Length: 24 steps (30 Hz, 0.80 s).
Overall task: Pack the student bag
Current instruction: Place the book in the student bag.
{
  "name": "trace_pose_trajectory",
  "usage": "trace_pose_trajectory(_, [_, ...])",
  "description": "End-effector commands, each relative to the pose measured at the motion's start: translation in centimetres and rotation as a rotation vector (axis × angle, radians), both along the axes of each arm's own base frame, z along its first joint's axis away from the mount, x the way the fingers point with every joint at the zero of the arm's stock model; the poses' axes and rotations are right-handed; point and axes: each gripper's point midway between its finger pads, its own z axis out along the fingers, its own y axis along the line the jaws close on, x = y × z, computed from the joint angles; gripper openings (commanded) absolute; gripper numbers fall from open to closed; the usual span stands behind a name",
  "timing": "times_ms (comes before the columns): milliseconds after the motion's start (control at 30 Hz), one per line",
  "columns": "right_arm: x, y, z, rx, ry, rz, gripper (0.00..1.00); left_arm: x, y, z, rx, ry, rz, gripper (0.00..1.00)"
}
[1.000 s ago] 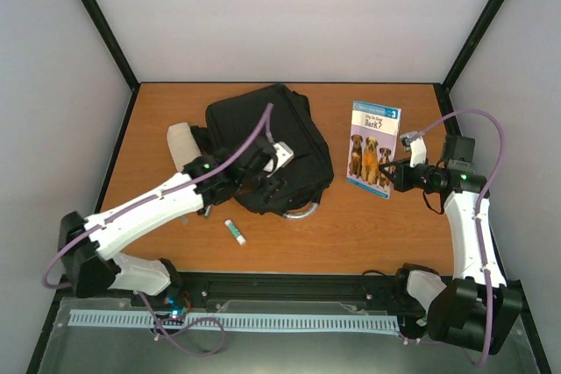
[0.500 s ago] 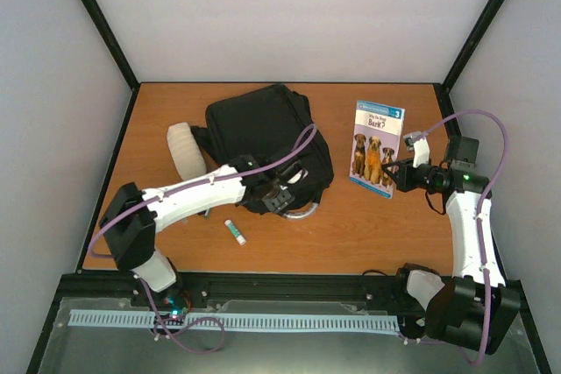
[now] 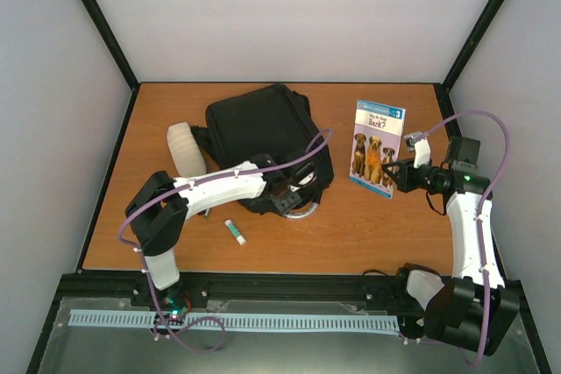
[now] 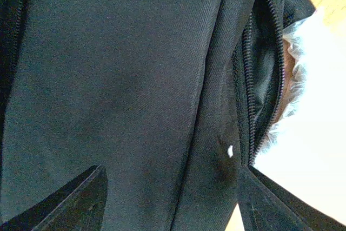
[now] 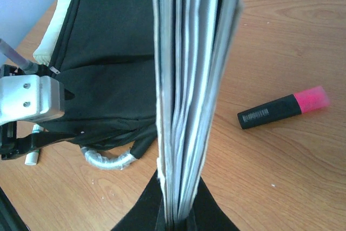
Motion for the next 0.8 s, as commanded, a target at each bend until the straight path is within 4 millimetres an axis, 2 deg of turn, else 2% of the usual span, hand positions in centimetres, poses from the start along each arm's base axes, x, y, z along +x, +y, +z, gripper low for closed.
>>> trace_pose_trajectory(0, [-0.1, 0.2, 1.1, 0.001, -0.063, 0.021, 0.03, 0.5, -1.1, 0.2, -0.002, -0.017, -0.018, 0.68])
trace_pose_trajectory(200, [-0.1, 0.3, 1.2, 0.005, -0.066, 0.025, 0.03, 0.0, -1.3, -1.0, 0.005, 0.021, -0.046, 0.6])
trace_pose_trajectory(433, [-0.2, 0.3, 1.3, 0.006, -0.066, 0.025, 0.03, 1.5, -0.2, -1.3, 0.087, -0.049, 0.013, 0.45])
trace_pose_trajectory(567, [-0.2, 0.3, 1.2, 0.007, -0.067, 0.024, 0.03, 2.3, 0.0, -0.3, 0.087, -0.101, 0.041, 0.28])
trace_pose_trajectory(700, [0.2, 0.0, 1.4, 0.01, -0.064, -0.004, 0.03, 2.9, -0.6, 1.9, 0.035, -0.144, 0.049, 0.02])
trace_pose_trajectory(767, [0.7, -0.3, 1.9, 0.015, -0.068, -0.035, 0.03, 3.3, -0.9, 3.4, 0.012, -0.174, 0.052, 0.01])
